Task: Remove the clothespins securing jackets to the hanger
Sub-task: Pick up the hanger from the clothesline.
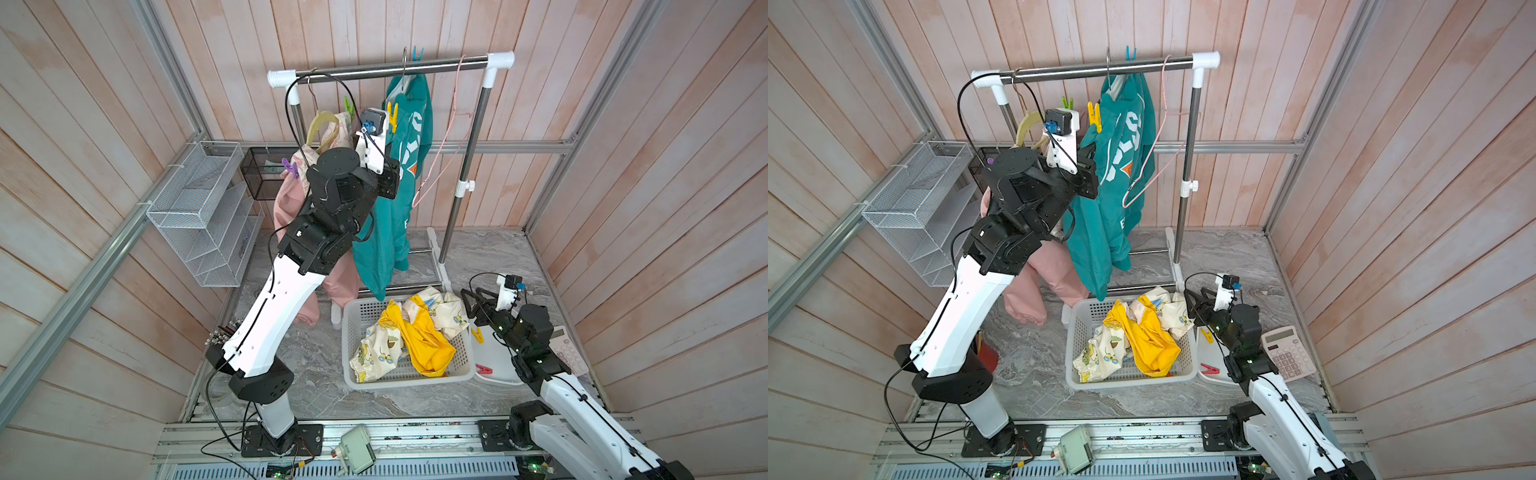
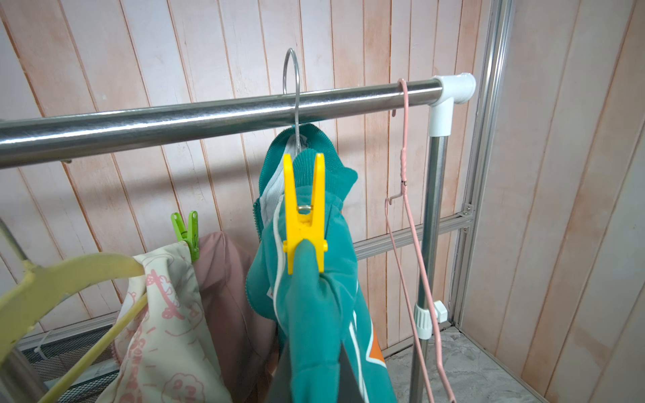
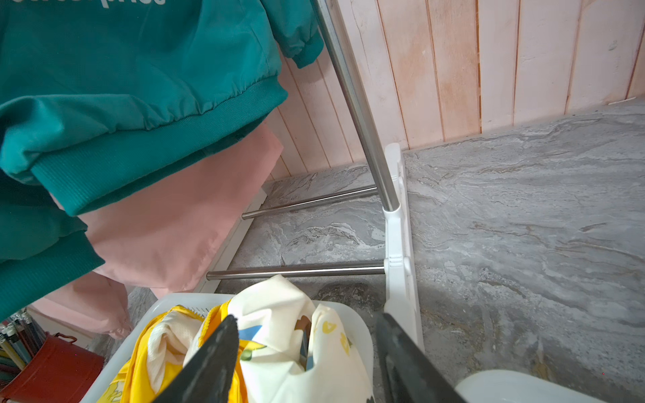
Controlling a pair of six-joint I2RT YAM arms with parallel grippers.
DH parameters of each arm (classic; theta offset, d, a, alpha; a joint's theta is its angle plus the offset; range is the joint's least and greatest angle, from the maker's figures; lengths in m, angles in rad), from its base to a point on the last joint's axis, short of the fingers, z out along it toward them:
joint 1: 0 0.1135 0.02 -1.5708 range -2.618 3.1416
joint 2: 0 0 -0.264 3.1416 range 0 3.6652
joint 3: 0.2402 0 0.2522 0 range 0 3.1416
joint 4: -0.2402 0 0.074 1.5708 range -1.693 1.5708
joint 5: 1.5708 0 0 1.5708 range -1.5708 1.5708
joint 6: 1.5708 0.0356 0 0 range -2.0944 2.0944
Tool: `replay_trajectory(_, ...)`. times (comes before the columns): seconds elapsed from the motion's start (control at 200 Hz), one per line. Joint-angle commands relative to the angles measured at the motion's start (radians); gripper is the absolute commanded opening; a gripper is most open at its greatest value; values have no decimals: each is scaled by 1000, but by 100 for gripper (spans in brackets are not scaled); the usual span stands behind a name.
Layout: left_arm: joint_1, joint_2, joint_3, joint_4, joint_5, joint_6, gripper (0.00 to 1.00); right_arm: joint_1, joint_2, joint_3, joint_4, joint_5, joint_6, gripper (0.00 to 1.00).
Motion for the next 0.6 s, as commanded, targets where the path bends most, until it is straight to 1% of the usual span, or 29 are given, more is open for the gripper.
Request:
replay_trajectory(0.0, -2, -27, 52, 158, -8, 29, 0, -4, -11, -13, 16, 6, 9, 64)
replay_trajectory(0.595, -17, -103, -23, 176, -2, 35, 0, -4, -5, -21, 40, -3, 39, 64)
